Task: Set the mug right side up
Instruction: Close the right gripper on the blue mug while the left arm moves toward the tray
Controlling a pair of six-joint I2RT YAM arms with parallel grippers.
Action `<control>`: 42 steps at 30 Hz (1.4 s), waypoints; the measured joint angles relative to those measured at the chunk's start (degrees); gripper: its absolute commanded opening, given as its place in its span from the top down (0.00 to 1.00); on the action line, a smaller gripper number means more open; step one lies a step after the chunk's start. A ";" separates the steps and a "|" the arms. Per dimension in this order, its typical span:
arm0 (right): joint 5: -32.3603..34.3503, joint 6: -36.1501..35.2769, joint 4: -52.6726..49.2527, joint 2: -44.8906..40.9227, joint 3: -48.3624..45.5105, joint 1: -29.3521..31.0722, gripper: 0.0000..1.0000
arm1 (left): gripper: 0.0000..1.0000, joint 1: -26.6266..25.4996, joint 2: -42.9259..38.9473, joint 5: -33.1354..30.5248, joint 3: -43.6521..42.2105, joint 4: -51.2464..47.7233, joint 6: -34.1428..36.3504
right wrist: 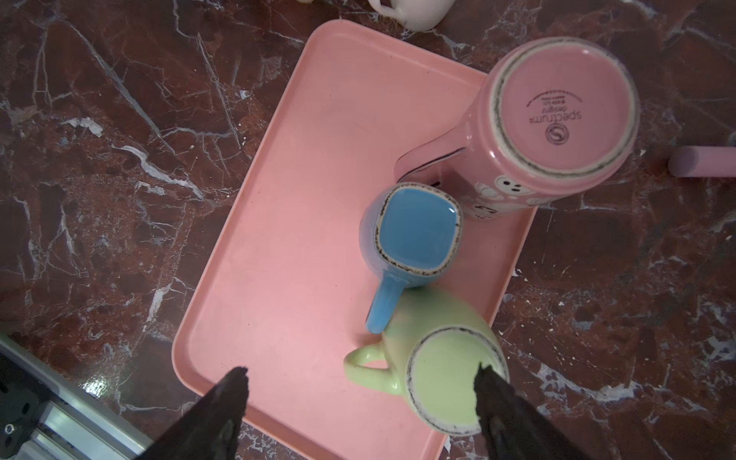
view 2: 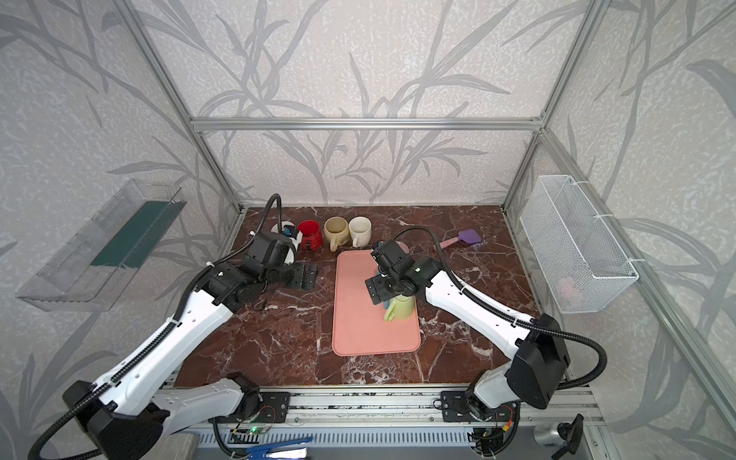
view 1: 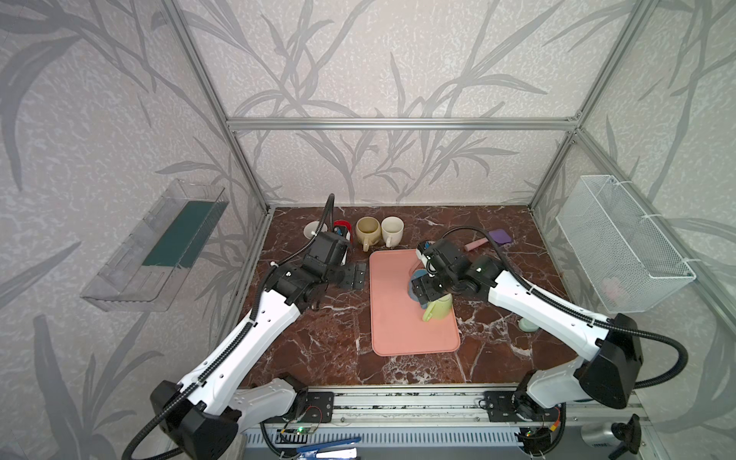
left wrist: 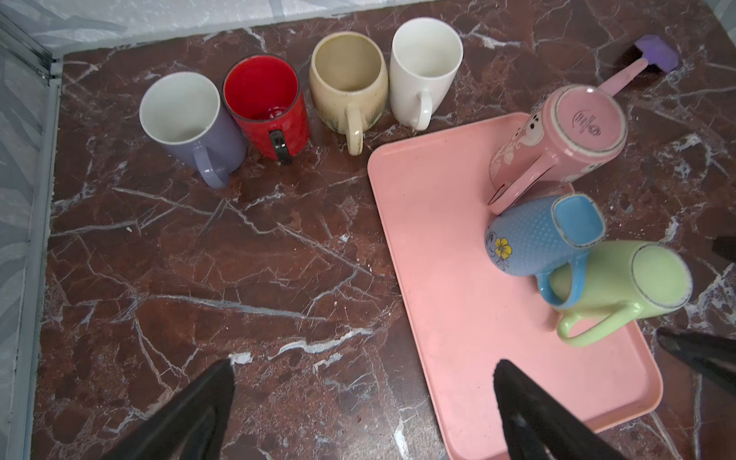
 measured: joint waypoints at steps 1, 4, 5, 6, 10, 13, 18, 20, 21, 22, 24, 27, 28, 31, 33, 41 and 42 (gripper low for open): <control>0.04 -0.02 -0.22 0.72 0.39 0.00 0.24 | 0.01 0.00 -0.39 0.07 -1.09 0.04 0.04; 0.22 0.22 -1.22 3.13 1.64 0.00 0.35 | 0.01 0.00 -0.59 0.37 -3.72 0.33 0.11; 0.24 0.22 -1.55 4.04 2.12 0.00 0.37 | 0.01 0.00 -0.59 0.48 -4.35 0.52 0.13; 0.31 0.48 -2.01 4.98 2.69 0.00 0.41 | 0.01 0.00 -0.59 0.57 -4.70 0.63 0.17; 0.46 0.92 -3.78 8.09 5.11 0.00 0.56 | 0.01 0.00 -0.92 0.61 -5.05 1.31 0.24; 0.63 1.31 -5.35 10.29 7.34 0.02 0.56 | 0.01 0.00 -1.49 1.07 -5.07 1.84 0.24; 1.53 2.78 -6.95 13.09 8.59 0.02 0.57 | 0.01 0.00 -1.68 1.86 -5.07 2.10 0.28; 1.90 3.67 -7.39 14.19 8.55 0.02 0.57 | 0.01 0.00 -1.79 1.79 -5.11 2.16 0.44; 1.97 4.04 -7.52 14.62 8.52 0.00 0.57 | 0.01 0.00 -1.99 1.77 -5.33 2.32 0.55; 1.99 4.33 -7.50 14.84 8.48 -0.02 0.57 | 0.01 0.00 -2.14 1.75 -5.53 2.32 0.63; 2.05 5.03 -7.50 15.13 8.41 -0.07 0.57 | 0.01 0.00 -2.40 1.75 -5.79 2.27 0.68; 2.01 5.75 -7.43 15.56 8.41 -0.26 0.56 | 0.01 0.00 -2.40 1.75 -5.79 2.29 0.70; 1.97 5.90 -7.39 15.85 8.41 -0.35 0.57 | 0.01 0.00 -2.40 1.75 -5.81 2.29 0.70; 1.86 6.40 -6.99 17.55 8.44 -0.61 0.56 | 0.01 0.00 -2.40 1.75 -5.81 2.29 0.70; 1.88 6.51 -6.34 18.86 8.44 -0.59 0.56 | 0.01 0.00 -2.40 1.64 -5.81 2.29 0.72; 2.10 7.17 -5.68 21.51 8.87 -0.59 0.60 | 0.01 0.00 -2.29 1.38 -5.81 2.29 0.72; 2.21 7.23 -5.60 21.77 8.87 -0.59 0.62 | 0.01 0.00 -2.19 1.40 -5.81 2.27 0.72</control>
